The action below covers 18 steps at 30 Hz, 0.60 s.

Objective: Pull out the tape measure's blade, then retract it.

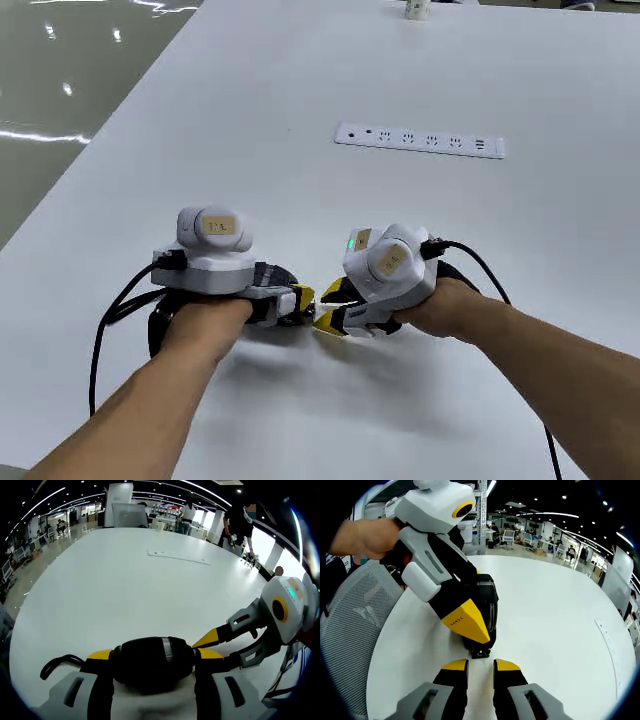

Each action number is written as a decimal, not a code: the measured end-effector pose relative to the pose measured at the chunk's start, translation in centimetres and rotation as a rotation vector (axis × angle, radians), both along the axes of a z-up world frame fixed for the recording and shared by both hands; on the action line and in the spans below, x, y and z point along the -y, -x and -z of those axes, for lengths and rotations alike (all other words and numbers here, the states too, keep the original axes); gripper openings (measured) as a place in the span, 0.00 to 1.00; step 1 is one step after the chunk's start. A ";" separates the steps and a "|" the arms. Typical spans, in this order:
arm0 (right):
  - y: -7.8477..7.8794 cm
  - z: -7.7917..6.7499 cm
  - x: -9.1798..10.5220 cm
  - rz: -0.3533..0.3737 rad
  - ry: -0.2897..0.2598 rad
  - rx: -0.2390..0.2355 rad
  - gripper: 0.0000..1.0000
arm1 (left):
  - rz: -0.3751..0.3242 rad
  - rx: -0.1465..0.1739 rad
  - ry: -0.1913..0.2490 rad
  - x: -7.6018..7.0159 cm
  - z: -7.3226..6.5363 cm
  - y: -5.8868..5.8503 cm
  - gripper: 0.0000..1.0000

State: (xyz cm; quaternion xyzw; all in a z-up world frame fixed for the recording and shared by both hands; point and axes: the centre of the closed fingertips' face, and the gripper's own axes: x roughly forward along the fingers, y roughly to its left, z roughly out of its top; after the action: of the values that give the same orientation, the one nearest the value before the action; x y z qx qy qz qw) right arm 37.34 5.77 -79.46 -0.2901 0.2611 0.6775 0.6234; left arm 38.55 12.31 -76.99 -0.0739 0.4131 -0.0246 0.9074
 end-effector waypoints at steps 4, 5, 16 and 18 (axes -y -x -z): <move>0.2 -0.2 0.7 0.007 0.001 0.001 0.18 | 0.006 0.005 -0.006 0.0 -0.2 0.1 0.60; 0.2 -0.3 0.8 0.010 -0.001 -0.003 0.19 | 0.007 0.007 -0.006 0.0 -0.3 0.1 0.60; 0.5 -1.1 2.7 0.046 -0.005 0.012 0.25 | 0.045 0.012 -0.019 0.4 -0.7 0.9 0.65; 0.5 -1.2 3.2 0.058 -0.006 0.015 0.27 | 0.055 0.012 -0.022 0.5 -0.8 1.1 0.65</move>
State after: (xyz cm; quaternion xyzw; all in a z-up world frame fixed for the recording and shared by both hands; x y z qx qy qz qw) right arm 36.87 2.61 -78.29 -0.2856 0.2629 0.6578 0.6455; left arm 37.41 11.84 -76.21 -0.0524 0.4096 -0.0457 0.9096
